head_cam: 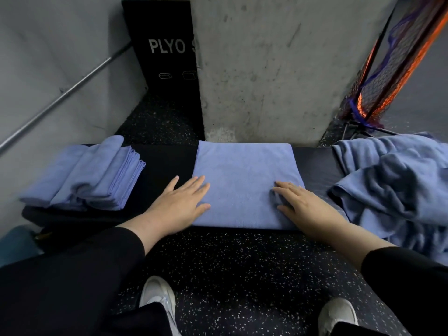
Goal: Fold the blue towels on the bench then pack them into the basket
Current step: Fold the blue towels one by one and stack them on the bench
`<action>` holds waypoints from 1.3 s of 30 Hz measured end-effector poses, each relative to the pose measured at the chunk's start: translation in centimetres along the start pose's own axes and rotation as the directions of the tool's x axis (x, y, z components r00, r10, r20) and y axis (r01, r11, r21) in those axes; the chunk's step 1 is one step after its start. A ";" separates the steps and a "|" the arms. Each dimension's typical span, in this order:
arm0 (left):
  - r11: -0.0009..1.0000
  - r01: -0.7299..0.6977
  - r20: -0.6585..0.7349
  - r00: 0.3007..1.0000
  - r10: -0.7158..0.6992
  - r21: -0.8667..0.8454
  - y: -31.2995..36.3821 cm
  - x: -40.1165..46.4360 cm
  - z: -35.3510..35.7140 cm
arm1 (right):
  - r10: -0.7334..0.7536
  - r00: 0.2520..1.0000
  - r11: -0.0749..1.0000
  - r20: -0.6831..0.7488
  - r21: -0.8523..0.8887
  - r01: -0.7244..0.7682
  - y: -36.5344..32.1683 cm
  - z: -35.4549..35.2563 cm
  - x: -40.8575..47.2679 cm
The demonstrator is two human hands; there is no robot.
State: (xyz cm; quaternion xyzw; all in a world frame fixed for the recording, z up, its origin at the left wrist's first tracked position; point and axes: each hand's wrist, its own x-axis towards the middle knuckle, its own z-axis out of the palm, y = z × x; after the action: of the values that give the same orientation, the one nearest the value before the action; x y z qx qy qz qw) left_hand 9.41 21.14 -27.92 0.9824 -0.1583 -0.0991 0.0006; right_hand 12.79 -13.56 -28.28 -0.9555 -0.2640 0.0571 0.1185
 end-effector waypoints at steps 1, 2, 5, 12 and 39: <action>0.999 -0.034 -0.047 0.998 0.035 0.015 -0.4 -0.7 -0.2 | -0.030 0.999 0.999 -0.019 0.012 0.030 0.0 -0.5 -0.6; 0.997 -0.073 -0.088 0.993 0.075 0.025 -0.6 -1.4 -0.3 | -0.065 0.998 0.998 -0.026 0.014 0.065 -0.1 -1.0 -1.3; 0.987 -0.148 -0.138 0.978 0.156 0.069 -1.0 -3.4 0.0 | -0.152 0.988 0.988 0.035 -0.026 0.153 0.4 -1.6 -3.5; 0.988 -0.140 -0.237 0.960 0.151 0.066 -0.6 -4.4 1.8 | -0.068 0.995 0.997 -0.073 -0.052 0.064 1.8 -0.8 -5.4; 0.472 0.273 0.014 0.876 -0.483 -0.838 -0.6 -0.5 -4.9 | 0.526 0.846 0.645 -0.092 0.691 -0.325 -0.4 -5.8 1.1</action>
State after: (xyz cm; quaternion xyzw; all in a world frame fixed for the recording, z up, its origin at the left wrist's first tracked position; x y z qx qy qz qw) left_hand 10.12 21.68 -23.04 0.8815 0.1298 -0.0469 0.4516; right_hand 14.54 -13.78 -22.63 -0.8853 0.0276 0.0337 0.4630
